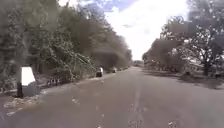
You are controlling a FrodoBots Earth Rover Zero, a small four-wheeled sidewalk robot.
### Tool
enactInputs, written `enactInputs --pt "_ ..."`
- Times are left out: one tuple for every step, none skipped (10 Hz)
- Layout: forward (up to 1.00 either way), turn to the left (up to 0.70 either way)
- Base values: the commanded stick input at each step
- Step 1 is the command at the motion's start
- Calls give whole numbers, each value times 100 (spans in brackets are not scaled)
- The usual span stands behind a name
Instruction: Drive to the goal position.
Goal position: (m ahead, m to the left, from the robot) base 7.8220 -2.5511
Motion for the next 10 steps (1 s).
enactInputs --pt "70 0" --pt "70 0" --pt "70 0" --pt "70 0" --pt "70 -9" --pt "70 -25" --pt "70 0" --pt "70 0" --pt "70 0" --pt "70 0"
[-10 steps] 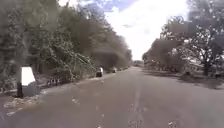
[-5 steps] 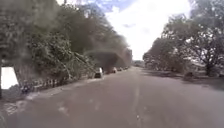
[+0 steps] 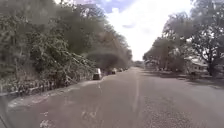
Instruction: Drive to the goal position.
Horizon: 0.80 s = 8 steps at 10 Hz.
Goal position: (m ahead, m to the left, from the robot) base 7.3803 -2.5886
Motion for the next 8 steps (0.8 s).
enactInputs --pt "70 0" --pt "70 0" --pt "70 0" --pt "70 0" --pt "70 0" --pt "70 0" --pt "70 0" --pt "70 0"
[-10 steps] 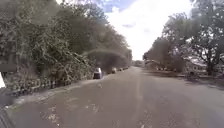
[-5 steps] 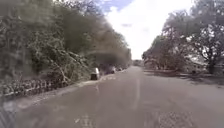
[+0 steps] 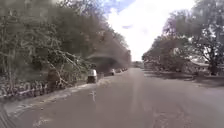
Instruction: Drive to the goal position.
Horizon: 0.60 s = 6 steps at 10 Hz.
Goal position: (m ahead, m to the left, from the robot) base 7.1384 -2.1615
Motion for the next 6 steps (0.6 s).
enactInputs --pt "70 0" --pt "70 -5" --pt "70 -22" --pt "70 -35" --pt "70 -35" --pt "70 -35"
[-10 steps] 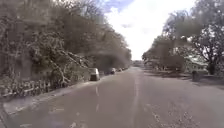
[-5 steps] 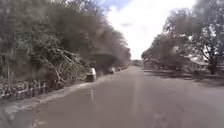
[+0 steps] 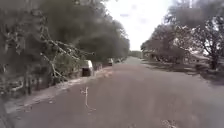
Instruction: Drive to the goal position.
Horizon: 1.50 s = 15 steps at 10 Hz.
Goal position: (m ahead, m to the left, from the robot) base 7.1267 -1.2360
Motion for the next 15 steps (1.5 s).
enactInputs --pt "70 -19" --pt "70 -4" --pt "70 0" --pt "70 0" --pt "70 0" --pt "70 0" --pt "70 0" --pt "70 0" --pt "70 0" --pt "70 0" --pt "70 0" --pt "70 0" --pt "70 0" --pt "70 0" --pt "70 0"
